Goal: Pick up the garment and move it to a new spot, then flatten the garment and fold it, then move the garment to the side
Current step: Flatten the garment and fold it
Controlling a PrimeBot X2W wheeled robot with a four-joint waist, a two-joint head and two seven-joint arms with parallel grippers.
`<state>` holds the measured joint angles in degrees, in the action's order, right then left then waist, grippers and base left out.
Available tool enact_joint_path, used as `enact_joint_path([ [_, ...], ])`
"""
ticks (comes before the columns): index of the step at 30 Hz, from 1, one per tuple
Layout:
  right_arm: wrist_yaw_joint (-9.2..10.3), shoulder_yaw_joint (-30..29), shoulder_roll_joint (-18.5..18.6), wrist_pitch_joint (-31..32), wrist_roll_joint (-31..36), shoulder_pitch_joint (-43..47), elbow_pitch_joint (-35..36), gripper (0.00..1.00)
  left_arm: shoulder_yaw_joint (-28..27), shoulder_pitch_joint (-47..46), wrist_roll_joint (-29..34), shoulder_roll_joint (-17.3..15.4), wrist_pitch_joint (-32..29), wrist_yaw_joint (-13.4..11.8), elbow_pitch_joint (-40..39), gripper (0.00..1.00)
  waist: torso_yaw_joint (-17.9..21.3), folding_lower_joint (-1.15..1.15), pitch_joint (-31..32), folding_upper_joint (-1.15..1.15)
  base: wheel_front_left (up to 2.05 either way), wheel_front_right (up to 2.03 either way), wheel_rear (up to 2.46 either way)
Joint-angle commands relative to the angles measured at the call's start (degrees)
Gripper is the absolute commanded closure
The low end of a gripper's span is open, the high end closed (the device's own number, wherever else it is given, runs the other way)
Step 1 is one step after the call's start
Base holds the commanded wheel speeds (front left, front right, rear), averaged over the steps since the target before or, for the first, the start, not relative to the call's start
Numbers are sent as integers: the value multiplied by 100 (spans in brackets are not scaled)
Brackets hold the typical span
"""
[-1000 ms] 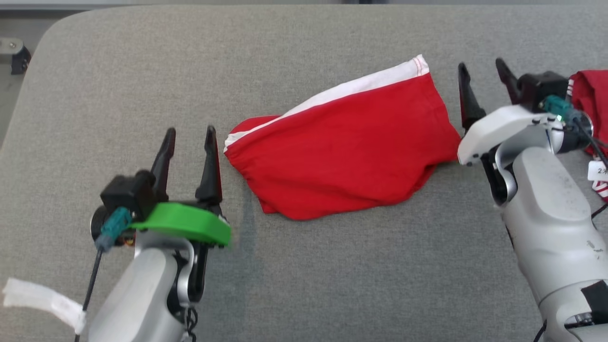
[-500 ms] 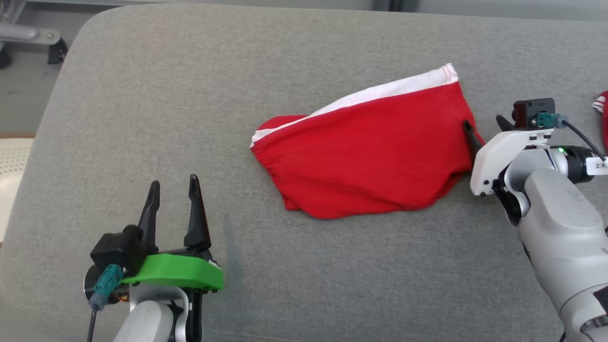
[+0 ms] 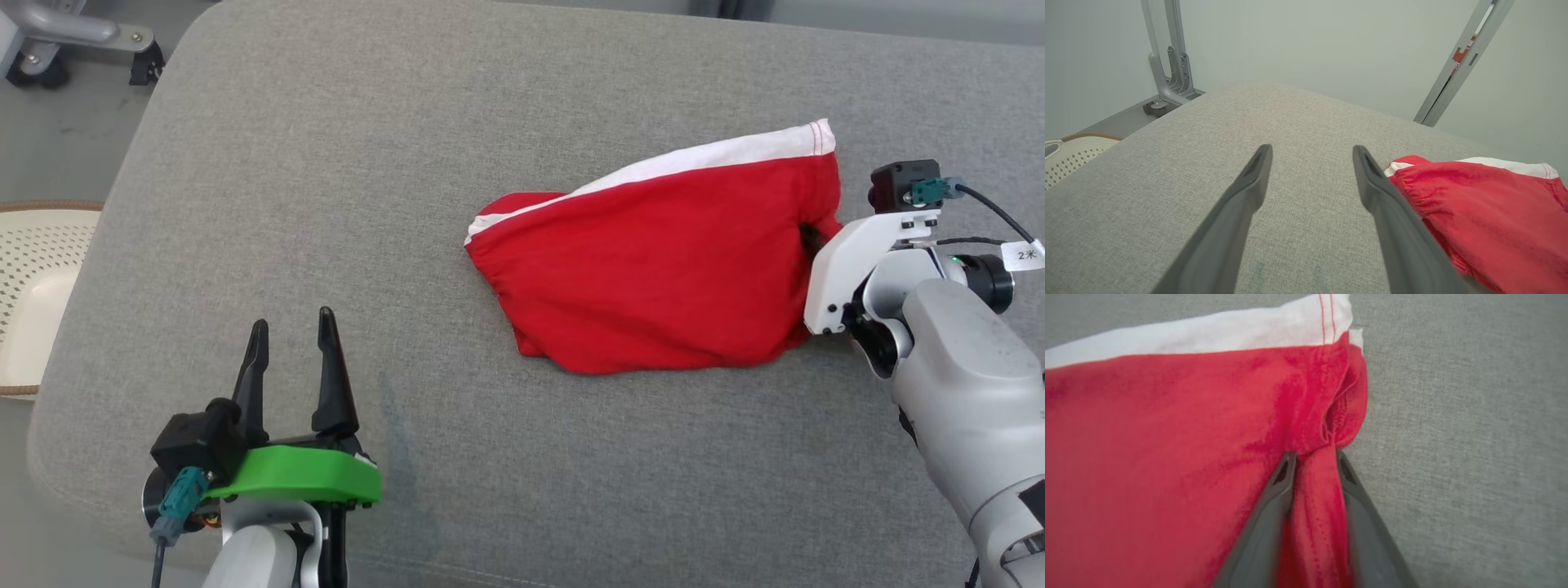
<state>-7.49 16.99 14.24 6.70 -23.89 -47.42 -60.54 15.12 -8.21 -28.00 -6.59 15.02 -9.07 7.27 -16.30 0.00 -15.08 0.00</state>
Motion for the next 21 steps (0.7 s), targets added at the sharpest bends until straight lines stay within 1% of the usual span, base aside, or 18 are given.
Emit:
enact_joint_path([
  [1, 3, 38, 9, -64, -74, 107, 1, 100, -30, 68, 69, 10, 19, 44, 3, 0, 65, 0, 17, 0, 0, 0, 0],
  [7, 5, 107, 77, -541, -368, 199, 213, 100, -104, 65, 220, 32, 19, 138, 33, 0, 355, 0, 120, 0, 0, 0, 0],
  [11, 5, 33, 154, -930, -608, 439, 384, 100, -99, 97, 278, 29, 19, 175, 53, 0, 599, 0, 239, 0, 0, 0, 0],
  [16, 5, -215, 173, -1435, -947, 999, 647, 100, -51, 161, 336, 26, 18, 216, 104, 0, 901, 0, 386, 0, 0, 0, 0],
  [21, 4, -467, 135, -1803, -1080, 1585, 917, 100, 29, 224, 375, 18, 19, 228, 131, 0, 1131, 0, 462, 0, 0, 0, 0],
])
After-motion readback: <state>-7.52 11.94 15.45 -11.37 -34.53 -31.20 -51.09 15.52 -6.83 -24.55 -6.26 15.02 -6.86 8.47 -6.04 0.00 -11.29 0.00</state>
